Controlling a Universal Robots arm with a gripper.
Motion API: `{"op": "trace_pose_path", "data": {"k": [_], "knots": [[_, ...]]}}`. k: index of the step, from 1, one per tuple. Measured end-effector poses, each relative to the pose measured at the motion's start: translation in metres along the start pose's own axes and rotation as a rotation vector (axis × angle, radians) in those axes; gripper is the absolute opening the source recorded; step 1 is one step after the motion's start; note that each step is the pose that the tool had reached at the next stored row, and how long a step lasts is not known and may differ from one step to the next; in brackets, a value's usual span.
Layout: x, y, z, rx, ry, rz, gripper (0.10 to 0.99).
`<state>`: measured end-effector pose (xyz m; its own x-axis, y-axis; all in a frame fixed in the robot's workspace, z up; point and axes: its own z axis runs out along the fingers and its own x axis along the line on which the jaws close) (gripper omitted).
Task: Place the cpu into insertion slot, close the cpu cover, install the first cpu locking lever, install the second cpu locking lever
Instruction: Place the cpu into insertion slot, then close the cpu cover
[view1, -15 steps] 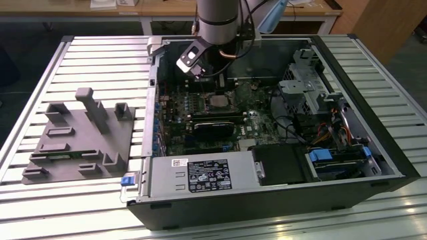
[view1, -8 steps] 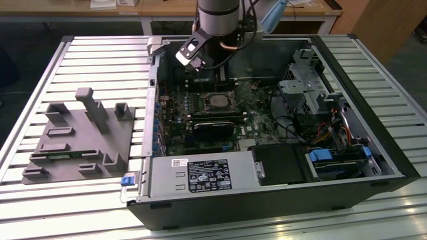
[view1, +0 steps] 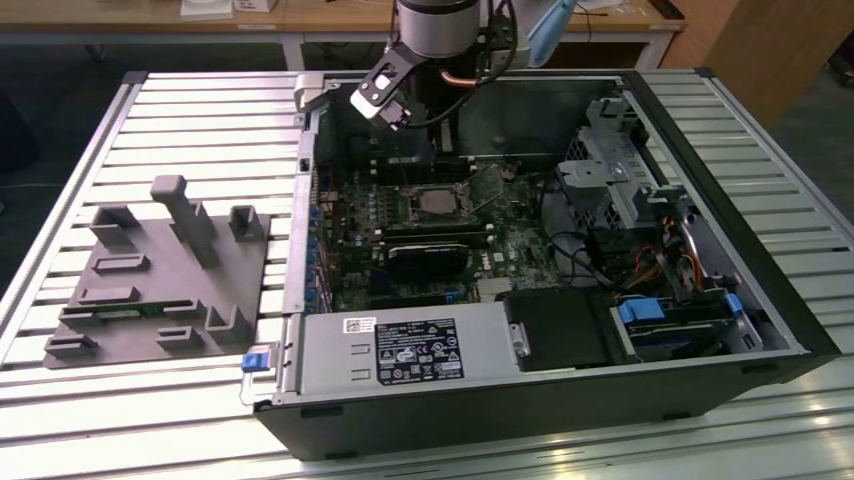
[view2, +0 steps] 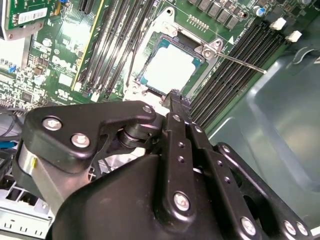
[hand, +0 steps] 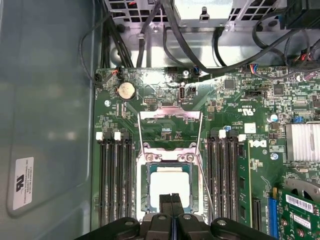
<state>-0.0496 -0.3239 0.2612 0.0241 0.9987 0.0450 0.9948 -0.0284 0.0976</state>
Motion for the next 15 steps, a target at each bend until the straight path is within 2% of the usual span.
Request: {"op": "trace_pose_path", "data": {"k": [15], "knots": [[0.0000, 0.0003, 0.0000, 0.000, -0.0003, 0.001, 0.106]]}}
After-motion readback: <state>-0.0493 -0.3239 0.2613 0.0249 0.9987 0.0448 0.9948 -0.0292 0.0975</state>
